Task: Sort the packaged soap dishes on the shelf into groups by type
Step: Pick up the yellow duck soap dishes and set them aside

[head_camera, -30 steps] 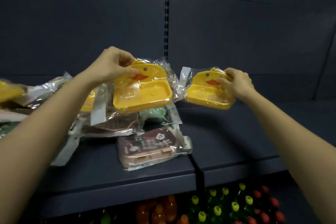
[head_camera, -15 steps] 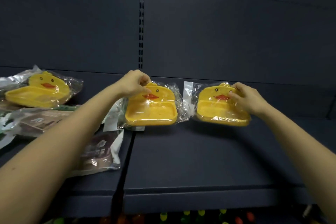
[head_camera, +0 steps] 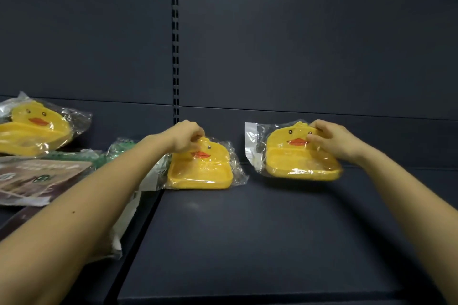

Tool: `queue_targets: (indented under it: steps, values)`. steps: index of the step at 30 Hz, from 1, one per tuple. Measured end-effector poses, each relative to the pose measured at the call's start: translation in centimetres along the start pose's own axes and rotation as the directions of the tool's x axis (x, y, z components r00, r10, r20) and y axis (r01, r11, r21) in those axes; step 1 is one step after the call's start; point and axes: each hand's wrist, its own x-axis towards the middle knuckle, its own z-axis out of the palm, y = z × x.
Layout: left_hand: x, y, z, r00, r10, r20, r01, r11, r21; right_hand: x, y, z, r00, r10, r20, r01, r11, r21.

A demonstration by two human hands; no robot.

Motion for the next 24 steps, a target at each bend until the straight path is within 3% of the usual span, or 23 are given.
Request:
queue_targets:
  steps: [7,10,13,17,24]
  values:
    - [1.0,0.6,0.8,0.999,-0.045,-0.002,0.045,0.996,0.073,2.5,-0.2,2.4,0.993,-0.045,0.108,0.055,0.994,-0.094]
    - [0.9,0.9,0.2,0.982,-0.099,0.16,0.074,0.985,0.159,3.0,0.3,3.4,0.992,-0.025,0.12,0.049,0.977,-0.205]
    - [0.7,0.2,-1.0,0.956,-0.137,0.259,0.116,0.989,0.094,3.0,0.8,4.7,0.992,0.006,0.125,0.035,0.946,-0.322]
    - [-1.6,-1.4,-3.3,0.981,-0.14,0.133,0.128,0.988,0.091,2.9,-0.3,5.0,0.99,0.03,0.141,0.036,0.897,-0.441]
    - [-8.2,-6.6,-7.0,0.969,-0.241,-0.06,0.247,0.961,0.121,2.9,-8.6,6.6,0.96,-0.281,-0.003,0.262,0.898,-0.354]
